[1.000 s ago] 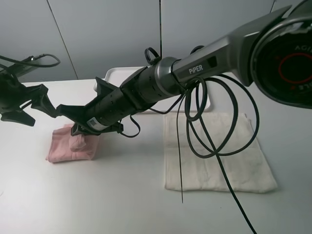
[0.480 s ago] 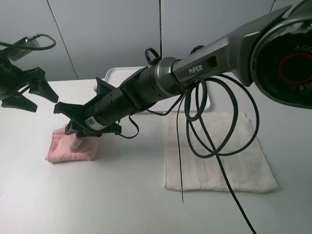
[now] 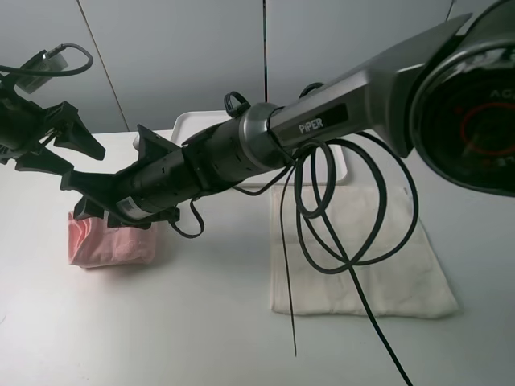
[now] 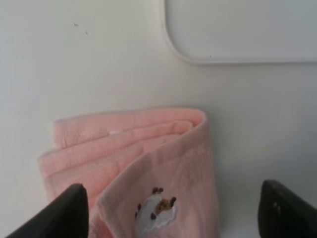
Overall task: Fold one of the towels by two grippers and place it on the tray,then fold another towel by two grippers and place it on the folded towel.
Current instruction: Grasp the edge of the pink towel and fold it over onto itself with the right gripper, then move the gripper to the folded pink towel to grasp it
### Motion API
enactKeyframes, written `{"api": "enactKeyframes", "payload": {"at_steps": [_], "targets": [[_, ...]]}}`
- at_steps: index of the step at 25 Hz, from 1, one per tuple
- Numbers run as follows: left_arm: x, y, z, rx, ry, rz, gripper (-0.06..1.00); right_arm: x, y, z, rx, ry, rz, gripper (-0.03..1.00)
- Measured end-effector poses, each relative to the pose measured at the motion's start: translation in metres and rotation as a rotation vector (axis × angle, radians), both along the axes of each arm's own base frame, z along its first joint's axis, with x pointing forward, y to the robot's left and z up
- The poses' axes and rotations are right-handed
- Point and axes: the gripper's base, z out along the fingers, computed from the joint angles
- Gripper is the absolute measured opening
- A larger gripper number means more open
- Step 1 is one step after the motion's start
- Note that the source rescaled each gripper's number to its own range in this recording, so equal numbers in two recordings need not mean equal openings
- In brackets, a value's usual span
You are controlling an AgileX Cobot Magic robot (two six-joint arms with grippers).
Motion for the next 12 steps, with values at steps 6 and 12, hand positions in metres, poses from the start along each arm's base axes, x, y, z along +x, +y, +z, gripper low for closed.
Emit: {"api": "enactKeyframes", "payload": {"at_steps": [6, 12], "targets": [[0.0, 0.0, 0.0, -0.002, -0.002, -0.001, 0.9, 0.04, -0.039, 0.001, -0.094, 0.078, -0.1, 0.66], [0.002, -0.003, 0.002, -0.035, -0.022, -0.003, 0.9, 0.047, -0.054, -0.007, -0.186, 0.087, -0.084, 0.7]]}}
